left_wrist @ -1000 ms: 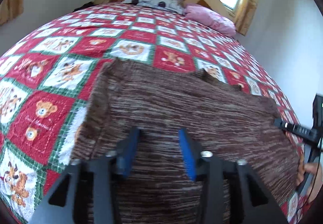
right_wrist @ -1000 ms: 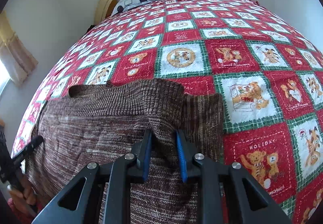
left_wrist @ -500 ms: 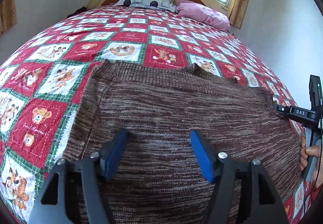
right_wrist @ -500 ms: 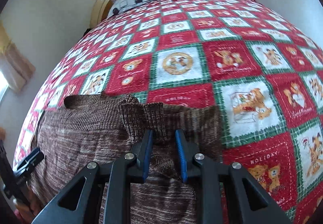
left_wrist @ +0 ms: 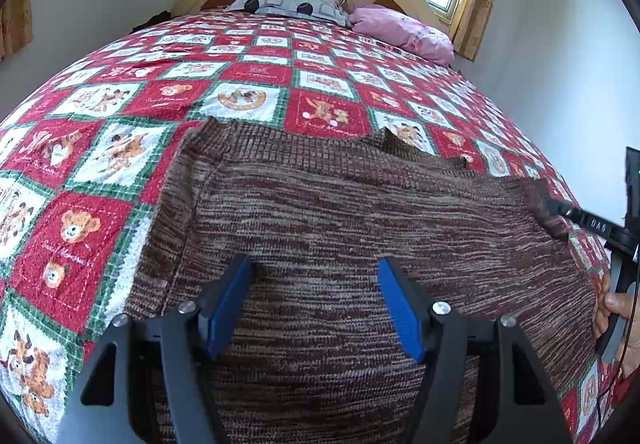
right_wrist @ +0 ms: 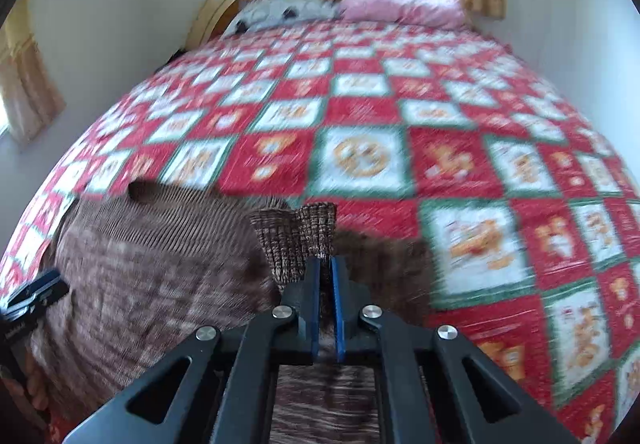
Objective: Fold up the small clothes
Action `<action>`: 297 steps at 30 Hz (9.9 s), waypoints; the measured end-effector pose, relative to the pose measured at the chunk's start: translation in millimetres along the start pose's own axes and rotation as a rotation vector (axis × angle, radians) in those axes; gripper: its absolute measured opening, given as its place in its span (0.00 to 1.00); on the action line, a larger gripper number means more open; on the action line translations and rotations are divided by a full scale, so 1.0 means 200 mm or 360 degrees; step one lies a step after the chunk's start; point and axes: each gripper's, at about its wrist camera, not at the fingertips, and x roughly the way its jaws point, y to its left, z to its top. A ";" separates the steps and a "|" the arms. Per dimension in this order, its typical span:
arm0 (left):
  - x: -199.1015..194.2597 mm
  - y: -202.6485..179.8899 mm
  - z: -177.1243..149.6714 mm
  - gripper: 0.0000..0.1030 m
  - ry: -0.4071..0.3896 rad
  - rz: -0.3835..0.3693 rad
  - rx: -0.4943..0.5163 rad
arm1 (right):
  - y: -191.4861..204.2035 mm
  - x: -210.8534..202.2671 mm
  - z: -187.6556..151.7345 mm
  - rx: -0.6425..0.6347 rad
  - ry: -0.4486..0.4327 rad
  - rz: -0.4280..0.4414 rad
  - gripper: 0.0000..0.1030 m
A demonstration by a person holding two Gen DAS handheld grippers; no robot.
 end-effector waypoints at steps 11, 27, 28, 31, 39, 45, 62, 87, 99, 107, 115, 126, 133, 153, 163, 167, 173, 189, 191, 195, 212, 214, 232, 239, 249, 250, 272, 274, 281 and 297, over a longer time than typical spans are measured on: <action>0.01 -0.02 0.00 0.76 0.0013 -0.0008 0.0039 | -0.08 0.17 -0.02 -0.0091 0.0140 -0.0273 0.06; -0.18 0.15 -0.05 0.76 -0.0071 0.0056 -0.0165 | 0.63 -0.14 -0.20 0.0032 0.0125 0.0275 0.11; -0.22 0.19 -0.07 0.77 -0.0080 0.0057 -0.0210 | 0.69 -0.11 -0.25 0.0001 0.0147 0.0296 0.10; -0.36 0.32 -0.17 0.77 -0.0077 0.0133 -0.0314 | 0.78 -0.06 -0.40 -0.0101 0.0087 0.0223 0.11; -0.48 0.41 -0.41 0.77 -0.0064 -0.0031 -0.0631 | 0.67 -0.04 -0.41 0.0071 0.0082 0.0395 0.13; -0.45 0.40 -0.44 0.57 -0.0029 -0.0198 -0.0773 | 0.65 -0.04 -0.40 0.0112 0.0081 0.0447 0.13; -0.45 0.23 -0.35 0.11 -0.0200 -0.0283 -0.0620 | 0.61 -0.03 -0.38 0.0196 0.0151 0.0511 0.13; -0.43 0.26 -0.41 0.11 -0.0319 -0.0399 -0.0598 | 1.94 0.40 0.05 -0.0743 0.0607 0.0578 0.81; -0.42 0.23 -0.37 0.11 -0.0281 -0.0427 -0.0548 | 1.48 0.34 0.15 -0.0305 0.0560 0.0758 0.09; -0.53 -0.08 -0.19 0.11 -0.0306 -0.0478 -0.0187 | 1.05 0.14 0.28 -0.0052 0.0429 0.0834 0.08; -0.49 -0.53 -0.13 0.11 -0.0257 -0.0635 0.0168 | 0.42 -0.04 0.38 0.0016 0.0315 0.0695 0.08; -0.23 -0.90 -0.26 0.11 -0.0040 -0.0639 0.0400 | -0.24 0.00 0.19 0.0184 0.0303 0.0564 0.01; -0.21 -0.90 -0.30 0.11 -0.0010 -0.0625 0.0421 | -0.37 0.00 0.08 0.0359 0.0236 0.0741 0.02; -0.13 -0.83 -0.30 0.11 0.0076 -0.0652 0.0265 | -0.14 0.25 0.12 0.0218 0.0284 0.0639 0.12; -0.32 -0.99 -0.32 0.11 -0.0086 -0.0721 0.0493 | -0.22 -0.04 0.21 0.0104 0.0066 0.0524 0.08; -0.21 -1.00 -0.35 0.11 0.0045 -0.0649 0.0525 | -0.31 0.06 0.15 0.0143 0.0162 0.0460 0.08; -0.16 -0.96 -0.34 0.17 0.0187 -0.0606 0.0508 | -0.39 0.20 0.00 0.0250 0.0193 0.0431 0.12; -0.23 -0.39 0.00 0.61 -0.0009 -0.0232 0.0280 | -0.19 -0.53 -0.38 -0.0017 0.0090 0.0533 0.21; -0.15 -0.37 -0.02 0.60 0.0071 -0.0151 0.0271 | -0.17 -0.49 -0.47 -0.0014 0.0147 0.0527 0.21; -0.07 -0.30 -0.16 0.65 0.0180 -0.0058 0.0236 | -0.24 -0.42 -0.61 0.0150 0.0158 0.0548 0.21; -0.09 -0.28 -0.20 0.77 0.0106 -0.0035 0.0231 | -0.23 -0.52 -0.39 0.0230 0.0019 0.0433 0.21; -0.08 -0.28 -0.20 0.77 0.0107 -0.0039 0.0228 | -0.20 -0.42 -0.33 0.0172 0.0047 0.0338 0.21; -0.22 -0.26 -0.09 0.84 0.0017 -0.0044 0.0300 | -0.14 -0.21 -0.42 0.0063 -0.0047 0.0179 0.25; -0.16 -0.36 0.25 0.83 -0.0140 -0.0084 0.0281 | -0.16 -0.21 -0.43 0.0084 -0.0055 0.0202 0.25; 0.30 -0.15 0.18 0.93 0.0134 0.0073 0.0074 | -0.16 -0.21 -0.43 0.0093 -0.0057 0.0220 0.25; 0.30 -0.16 0.18 0.94 0.0130 0.0094 0.0085 | -0.16 -0.21 -0.43 0.0094 -0.0057 0.0222 0.25; 0.31 -0.16 0.17 1.00 0.0117 0.0087 0.0105 | -0.29 0.17 -0.03 0.0318 0.0047 0.0297 0.28; 0.31 -0.16 0.17 1.00 0.0118 0.0078 0.0099 | -0.32 0.14 -0.04 0.0391 0.0053 0.0329 0.28; 0.25 -0.16 0.16 1.00 0.0155 0.0052 0.0142 | -0.44 -0.16 -0.20 0.0584 -0.0091 0.0449 0.74; 0.22 -0.28 0.02 1.00 0.0267 -0.0283 0.0157 | -0.34 -0.06 -0.33 0.0357 0.0092 0.0503 0.75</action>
